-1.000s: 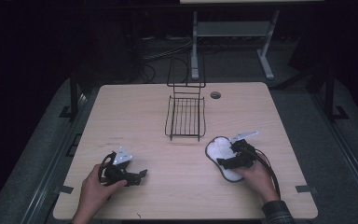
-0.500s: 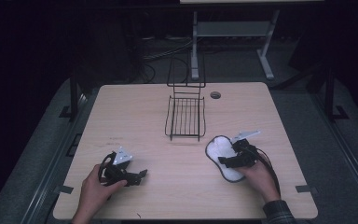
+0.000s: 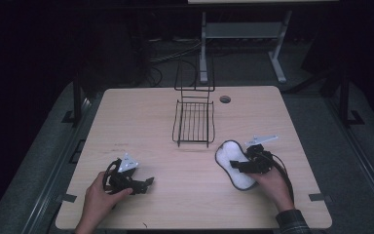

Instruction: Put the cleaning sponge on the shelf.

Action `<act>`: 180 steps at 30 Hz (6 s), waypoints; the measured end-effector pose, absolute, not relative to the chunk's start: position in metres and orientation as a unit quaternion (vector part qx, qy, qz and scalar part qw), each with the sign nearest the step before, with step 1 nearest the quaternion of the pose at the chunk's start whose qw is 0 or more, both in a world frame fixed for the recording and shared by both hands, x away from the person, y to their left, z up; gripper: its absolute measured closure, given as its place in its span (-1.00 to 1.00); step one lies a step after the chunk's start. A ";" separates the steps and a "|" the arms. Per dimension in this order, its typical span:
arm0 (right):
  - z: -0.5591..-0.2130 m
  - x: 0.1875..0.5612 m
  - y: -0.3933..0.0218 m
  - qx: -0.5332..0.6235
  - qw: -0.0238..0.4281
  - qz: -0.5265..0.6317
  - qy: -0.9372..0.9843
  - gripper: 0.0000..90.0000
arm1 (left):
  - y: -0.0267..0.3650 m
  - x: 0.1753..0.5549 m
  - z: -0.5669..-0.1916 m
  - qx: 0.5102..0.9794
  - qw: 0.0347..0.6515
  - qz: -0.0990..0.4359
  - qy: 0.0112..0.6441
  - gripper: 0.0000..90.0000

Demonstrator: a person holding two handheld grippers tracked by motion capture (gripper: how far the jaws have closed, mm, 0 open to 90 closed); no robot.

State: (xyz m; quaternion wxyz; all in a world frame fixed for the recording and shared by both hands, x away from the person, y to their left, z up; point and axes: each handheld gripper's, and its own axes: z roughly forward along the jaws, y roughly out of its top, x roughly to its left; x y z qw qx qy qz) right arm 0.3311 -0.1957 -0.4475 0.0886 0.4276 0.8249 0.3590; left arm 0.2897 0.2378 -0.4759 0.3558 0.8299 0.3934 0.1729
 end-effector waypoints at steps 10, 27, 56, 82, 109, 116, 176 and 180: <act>-0.440 0.328 -0.196 0.421 0.088 0.371 0.823 0.24 | 0.238 0.290 -0.476 0.830 0.356 0.173 0.393 -0.72; -0.427 0.320 -0.198 0.412 0.091 0.397 0.815 0.57 | 0.238 0.290 -0.476 0.830 0.356 0.173 0.393 -0.72; -0.401 0.328 -0.206 0.407 0.099 0.426 0.802 0.62 | 0.238 0.290 -0.476 0.830 0.356 0.173 0.394 -0.72; -0.372 0.361 -0.184 0.385 0.105 0.459 0.794 0.62 | 0.238 0.290 -0.476 0.831 0.354 0.173 0.393 -0.72; -0.354 0.424 -0.134 0.368 0.099 0.461 0.801 0.62 | 0.238 0.289 -0.476 0.832 0.354 0.172 0.392 -0.72; -0.363 0.441 -0.119 0.373 0.089 0.450 0.807 0.61 | 0.237 0.289 -0.476 0.832 0.354 0.171 0.391 -0.72; -0.412 0.498 -0.091 0.410 0.096 0.395 0.817 0.19 | 0.235 0.288 -0.476 0.835 0.354 0.169 0.387 -0.72; -0.413 0.499 -0.094 0.415 0.102 0.392 0.815 0.14 | 0.235 0.288 -0.476 0.835 0.354 0.169 0.387 -0.72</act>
